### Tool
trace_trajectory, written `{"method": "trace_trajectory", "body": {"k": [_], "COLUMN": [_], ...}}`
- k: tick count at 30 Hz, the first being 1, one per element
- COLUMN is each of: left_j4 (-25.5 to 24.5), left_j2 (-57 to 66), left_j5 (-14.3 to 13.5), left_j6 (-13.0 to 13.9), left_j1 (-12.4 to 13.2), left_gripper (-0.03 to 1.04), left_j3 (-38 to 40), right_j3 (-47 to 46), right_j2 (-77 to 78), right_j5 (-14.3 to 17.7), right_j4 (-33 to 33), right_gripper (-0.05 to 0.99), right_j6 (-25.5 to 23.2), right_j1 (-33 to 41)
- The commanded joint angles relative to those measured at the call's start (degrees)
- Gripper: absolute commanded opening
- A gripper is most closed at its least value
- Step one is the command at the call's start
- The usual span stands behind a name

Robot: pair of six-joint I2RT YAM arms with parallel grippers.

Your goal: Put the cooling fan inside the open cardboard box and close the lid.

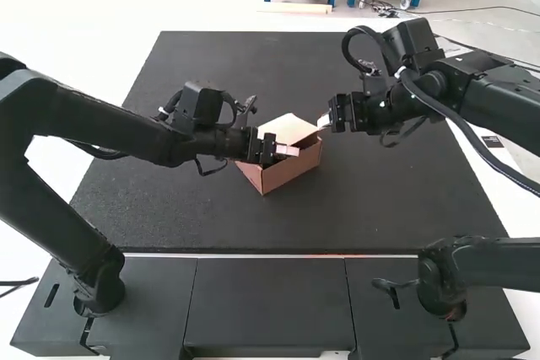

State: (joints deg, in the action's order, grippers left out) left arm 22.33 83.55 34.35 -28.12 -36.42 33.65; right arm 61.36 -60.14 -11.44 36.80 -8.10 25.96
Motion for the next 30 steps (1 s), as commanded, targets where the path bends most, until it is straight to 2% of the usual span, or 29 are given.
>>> {"method": "trace_trajectory", "body": {"k": [1, 7, 11, 23, 30], "left_j4": [2.02, 4.83, 7.91, 13.09, 13.27], "left_j2": [-0.05, 2.76, 3.73, 12.25, 13.04], "left_j5": [0.02, -0.16, -0.25, -0.6, -0.42], "left_j6": [1.58, 4.39, 4.92, 9.4, 9.75], "left_j1": [-0.4, -0.23, 0.92, 7.33, 7.42], "left_gripper": [0.82, 0.82, 0.82, 0.82, 0.82], "left_j3": [-0.95, -2.71, -4.12, -4.91, -5.79], "right_j3": [0.69, 0.42, -0.37, -2.04, -2.04], "right_j2": [1.08, 1.08, 1.08, 1.6, 1.78], "right_j5": [-0.69, -0.86, -1.04, -3.32, -3.76], "right_j4": [0.12, 0.12, 0.21, 0.12, 0.03], "right_gripper": [0.91, 0.91, 0.91, 0.91, 0.91], "right_j6": [-0.78, -1.13, -1.39, -3.33, -3.68], "right_j1": [-0.73, -0.73, -0.73, -2.93, -2.93]}}
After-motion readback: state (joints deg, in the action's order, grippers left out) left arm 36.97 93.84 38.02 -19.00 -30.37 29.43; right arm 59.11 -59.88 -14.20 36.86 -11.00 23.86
